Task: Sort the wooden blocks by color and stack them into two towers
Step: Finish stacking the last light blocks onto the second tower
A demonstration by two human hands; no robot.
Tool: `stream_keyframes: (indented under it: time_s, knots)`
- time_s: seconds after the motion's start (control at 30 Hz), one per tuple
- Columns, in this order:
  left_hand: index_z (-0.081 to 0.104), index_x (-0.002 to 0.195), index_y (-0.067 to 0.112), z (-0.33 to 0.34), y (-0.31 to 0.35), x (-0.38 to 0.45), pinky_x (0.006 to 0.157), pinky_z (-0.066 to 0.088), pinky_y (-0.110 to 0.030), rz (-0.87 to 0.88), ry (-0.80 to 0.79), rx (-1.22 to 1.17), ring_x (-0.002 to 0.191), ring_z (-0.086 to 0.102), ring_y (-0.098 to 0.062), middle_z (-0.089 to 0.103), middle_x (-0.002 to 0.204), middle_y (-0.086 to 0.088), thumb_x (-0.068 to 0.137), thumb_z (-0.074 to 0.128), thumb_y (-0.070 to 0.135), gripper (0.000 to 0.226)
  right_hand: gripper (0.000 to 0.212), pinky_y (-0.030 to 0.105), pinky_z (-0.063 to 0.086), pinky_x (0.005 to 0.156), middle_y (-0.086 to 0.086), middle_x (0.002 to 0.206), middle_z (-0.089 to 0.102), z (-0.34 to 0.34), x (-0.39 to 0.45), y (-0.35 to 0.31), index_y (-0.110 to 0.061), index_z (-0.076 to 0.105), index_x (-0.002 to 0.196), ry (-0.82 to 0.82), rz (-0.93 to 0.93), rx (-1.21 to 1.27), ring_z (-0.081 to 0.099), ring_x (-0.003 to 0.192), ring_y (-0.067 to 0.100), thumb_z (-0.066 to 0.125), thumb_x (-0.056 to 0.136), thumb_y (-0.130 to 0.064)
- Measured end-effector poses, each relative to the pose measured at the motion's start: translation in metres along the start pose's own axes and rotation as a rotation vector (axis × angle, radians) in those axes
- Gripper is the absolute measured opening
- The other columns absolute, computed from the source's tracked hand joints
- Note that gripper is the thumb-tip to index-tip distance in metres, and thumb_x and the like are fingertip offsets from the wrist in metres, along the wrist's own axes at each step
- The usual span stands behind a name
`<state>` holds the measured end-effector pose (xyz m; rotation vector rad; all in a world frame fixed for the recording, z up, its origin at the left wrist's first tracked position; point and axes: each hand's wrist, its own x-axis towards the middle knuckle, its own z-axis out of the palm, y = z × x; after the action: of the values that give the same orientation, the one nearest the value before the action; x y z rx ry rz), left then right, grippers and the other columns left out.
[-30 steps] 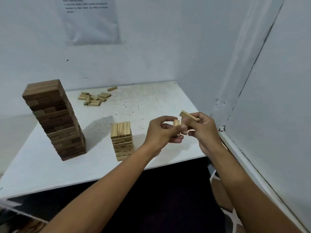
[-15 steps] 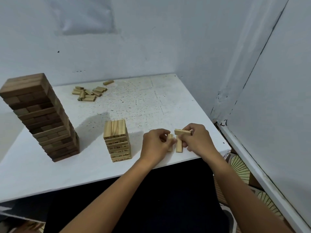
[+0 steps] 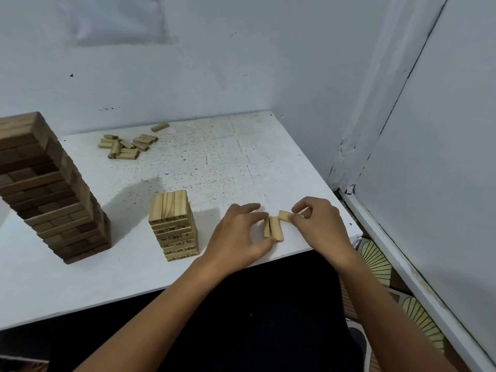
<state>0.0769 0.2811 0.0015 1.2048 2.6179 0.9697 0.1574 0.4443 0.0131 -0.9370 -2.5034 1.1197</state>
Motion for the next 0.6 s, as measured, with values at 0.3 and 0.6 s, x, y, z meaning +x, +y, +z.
stream_keyframes:
  time_s: [0.3,0.6]
  knots:
    - [0.077,0.102,0.017,0.0009,-0.0017,-0.0013,0.085,0.052,-0.031,0.05,0.098,-0.08,0.087,0.062,-0.01,0.07,0.112,0.001,0.075,0.081,0.031,0.03,0.012,0.034,0.05,0.078,-0.008,0.081,0.064,0.0001,-0.0032,0.0027,-0.024,0.067,0.078,-0.041,-0.008,-0.116,0.06,0.09,0.019,0.07,0.082,-0.035]
    - [0.074,0.105,0.015,0.0002,0.0007,-0.0087,0.086,0.045,-0.031,0.027,0.113,0.111,0.108,0.055,-0.018,0.07,0.109,0.002,0.082,0.072,0.041,0.035,0.018,0.025,0.042,0.065,-0.007,0.072,0.065,-0.0032,-0.0047,0.0026,-0.024,0.071,0.096,-0.135,-0.082,0.023,0.058,0.077,0.01,0.072,0.081,-0.015]
